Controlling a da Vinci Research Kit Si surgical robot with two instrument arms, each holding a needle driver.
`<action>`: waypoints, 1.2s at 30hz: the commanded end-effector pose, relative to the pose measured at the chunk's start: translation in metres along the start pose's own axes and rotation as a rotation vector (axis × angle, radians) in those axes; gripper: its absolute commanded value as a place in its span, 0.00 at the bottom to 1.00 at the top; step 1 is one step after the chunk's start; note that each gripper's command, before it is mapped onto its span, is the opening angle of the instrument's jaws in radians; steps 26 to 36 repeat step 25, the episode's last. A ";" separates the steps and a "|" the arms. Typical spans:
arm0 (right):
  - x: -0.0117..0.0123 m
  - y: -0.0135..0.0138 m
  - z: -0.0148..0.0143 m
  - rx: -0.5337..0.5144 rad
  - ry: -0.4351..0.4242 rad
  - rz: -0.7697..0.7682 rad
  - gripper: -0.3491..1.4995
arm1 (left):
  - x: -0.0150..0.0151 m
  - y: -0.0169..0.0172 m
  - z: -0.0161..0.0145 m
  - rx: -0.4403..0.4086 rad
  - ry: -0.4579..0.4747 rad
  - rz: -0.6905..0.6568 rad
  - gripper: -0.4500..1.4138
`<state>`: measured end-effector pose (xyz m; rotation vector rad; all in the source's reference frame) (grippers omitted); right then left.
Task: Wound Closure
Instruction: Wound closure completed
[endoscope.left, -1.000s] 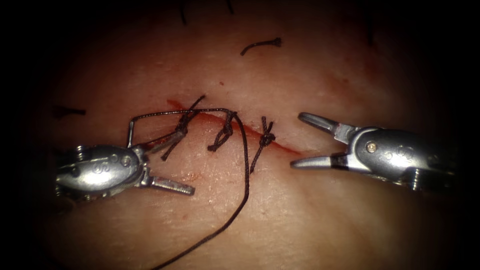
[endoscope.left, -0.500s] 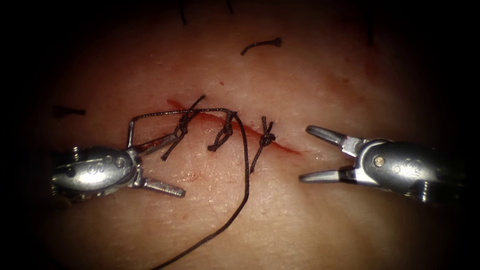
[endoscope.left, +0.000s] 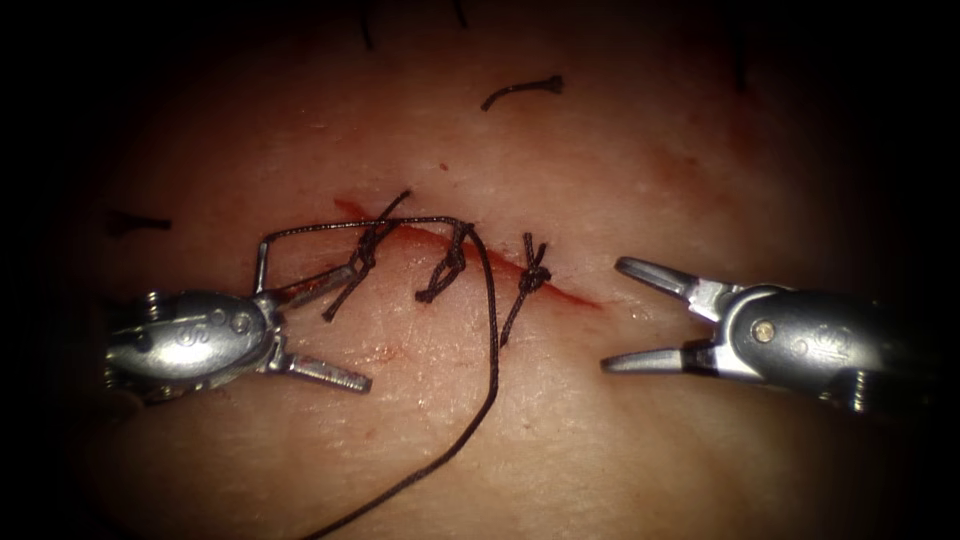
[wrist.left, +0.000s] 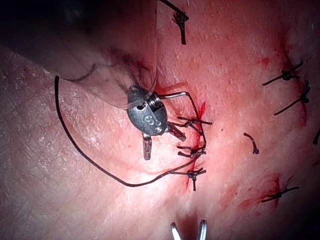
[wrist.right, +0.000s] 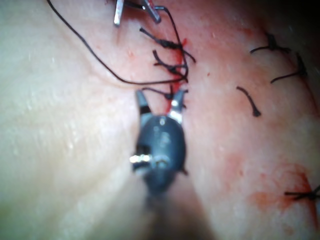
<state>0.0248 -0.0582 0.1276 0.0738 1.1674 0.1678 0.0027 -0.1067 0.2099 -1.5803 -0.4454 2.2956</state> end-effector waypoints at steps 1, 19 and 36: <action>-0.0002 -0.0002 0.0009 -0.001 0.005 0.001 0.63 | -0.0006 0.0005 0.0007 -0.001 0.000 -0.002 0.70; -0.0004 -0.0008 0.0011 -0.012 0.024 -0.003 0.63 | 0.0003 0.0004 0.0001 0.006 -0.005 0.002 0.68; -0.0002 -0.0010 0.0015 -0.021 0.026 -0.003 0.64 | 0.0004 0.0006 -0.0001 0.009 -0.006 0.002 0.68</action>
